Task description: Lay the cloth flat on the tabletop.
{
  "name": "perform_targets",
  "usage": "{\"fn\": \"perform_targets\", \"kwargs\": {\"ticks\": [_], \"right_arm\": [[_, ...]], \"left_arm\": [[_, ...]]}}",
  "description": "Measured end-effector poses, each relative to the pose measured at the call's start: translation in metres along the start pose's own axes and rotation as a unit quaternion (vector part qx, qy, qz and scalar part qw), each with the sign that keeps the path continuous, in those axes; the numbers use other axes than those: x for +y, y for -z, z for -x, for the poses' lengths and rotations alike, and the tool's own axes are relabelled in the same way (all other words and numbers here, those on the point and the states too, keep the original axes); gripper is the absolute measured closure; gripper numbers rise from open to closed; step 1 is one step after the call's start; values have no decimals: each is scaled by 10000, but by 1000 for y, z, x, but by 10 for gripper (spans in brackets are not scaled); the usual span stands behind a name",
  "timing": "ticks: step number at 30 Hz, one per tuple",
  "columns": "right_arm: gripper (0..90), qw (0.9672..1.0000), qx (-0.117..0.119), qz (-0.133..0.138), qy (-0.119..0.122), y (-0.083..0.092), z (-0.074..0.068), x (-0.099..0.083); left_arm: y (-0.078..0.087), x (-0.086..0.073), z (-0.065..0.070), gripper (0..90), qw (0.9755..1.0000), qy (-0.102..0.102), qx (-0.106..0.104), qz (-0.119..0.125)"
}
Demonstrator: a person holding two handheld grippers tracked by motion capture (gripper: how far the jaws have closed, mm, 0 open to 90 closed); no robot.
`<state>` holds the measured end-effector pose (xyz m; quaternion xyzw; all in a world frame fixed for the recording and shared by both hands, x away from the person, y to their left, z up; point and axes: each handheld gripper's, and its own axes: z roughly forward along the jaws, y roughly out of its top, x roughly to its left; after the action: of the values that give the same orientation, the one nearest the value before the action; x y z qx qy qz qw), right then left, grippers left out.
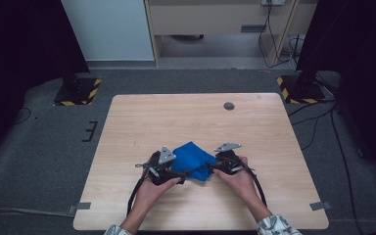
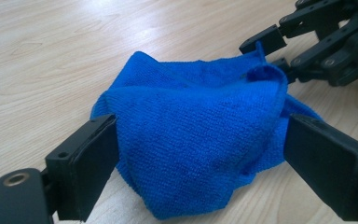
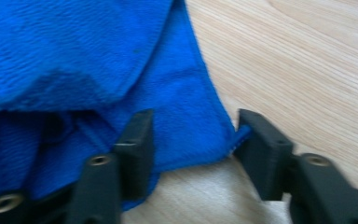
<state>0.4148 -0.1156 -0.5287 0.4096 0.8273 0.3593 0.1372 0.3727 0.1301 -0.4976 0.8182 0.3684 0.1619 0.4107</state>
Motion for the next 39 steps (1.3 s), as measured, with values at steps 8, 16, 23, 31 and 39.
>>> {"fn": "perform_targets", "kwargs": {"ticks": [8, 16, 23, 31, 39], "right_arm": [[846, 9994, 310, 64, 127, 1, 0, -2], [871, 9991, 359, 44, 225, 2, -1, -3], [878, 9989, 377, 10, 284, 4, -2, -3], [880, 9993, 296, 28, 238, 15, 9, -3], [880, 9996, 238, -20, 123, 28, 27, -5]], "left_arm": [[-8, -3, 3, 116, 9999, -40, -5, -157], [-11, -2, 0, 404, 9992, -260, 169, -259], [2, -2, -13, 756, 10000, -82, 18, -16], [17, -3, -26, 805, 9998, 137, 108, 105], [16, -12, -40, 813, 9991, 254, 321, -135]]}}
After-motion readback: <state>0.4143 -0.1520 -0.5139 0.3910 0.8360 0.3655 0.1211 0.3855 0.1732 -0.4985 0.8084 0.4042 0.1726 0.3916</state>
